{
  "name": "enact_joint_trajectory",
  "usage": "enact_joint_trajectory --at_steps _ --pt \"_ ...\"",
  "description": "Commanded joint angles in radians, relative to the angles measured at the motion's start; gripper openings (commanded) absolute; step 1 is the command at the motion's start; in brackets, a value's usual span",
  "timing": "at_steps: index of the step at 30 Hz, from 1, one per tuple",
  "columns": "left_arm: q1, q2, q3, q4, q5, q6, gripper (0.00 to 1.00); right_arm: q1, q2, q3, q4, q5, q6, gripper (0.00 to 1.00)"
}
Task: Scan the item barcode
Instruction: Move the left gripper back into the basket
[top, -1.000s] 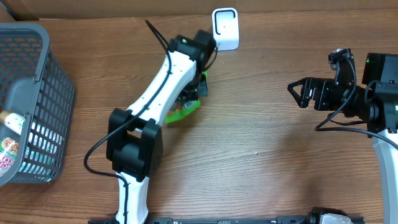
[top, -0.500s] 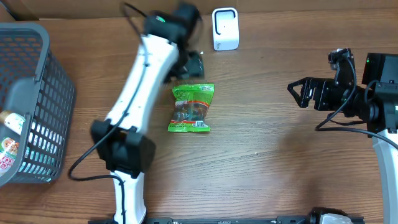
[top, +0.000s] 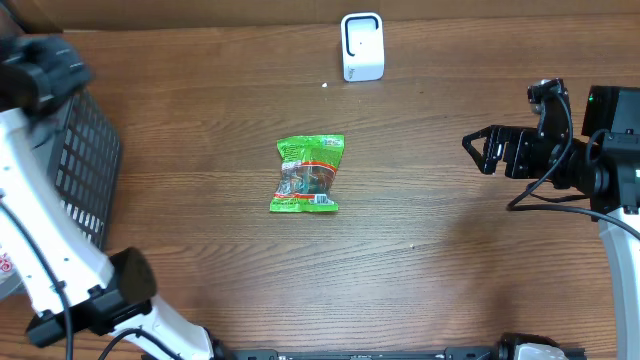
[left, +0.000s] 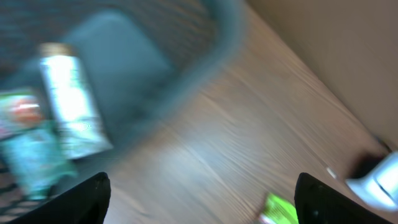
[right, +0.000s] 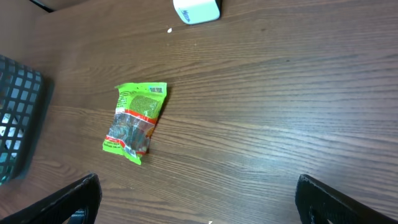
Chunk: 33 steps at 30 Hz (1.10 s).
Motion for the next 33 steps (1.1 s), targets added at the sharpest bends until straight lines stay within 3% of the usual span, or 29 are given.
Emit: enact_joint_trajectory --at_steps 1,5,11,33 --pt "0.152 -0.011 -0.052 -0.006 -0.005 0.063 0.85 0.004 -0.003 0.024 -0.017 0.002 -0.007 1.00" --pt "0.294 -0.010 -0.192 0.012 -0.005 0.074 0.83 0.004 -0.003 0.024 -0.039 0.012 -0.008 1.00" --pt "0.384 -0.010 -0.429 0.149 -0.028 0.112 0.82 0.004 -0.003 0.024 -0.031 0.014 -0.007 1.00" --pt "0.364 -0.010 -1.206 0.828 -0.050 0.208 0.80 0.004 -0.003 0.024 -0.032 0.014 -0.007 1.00"
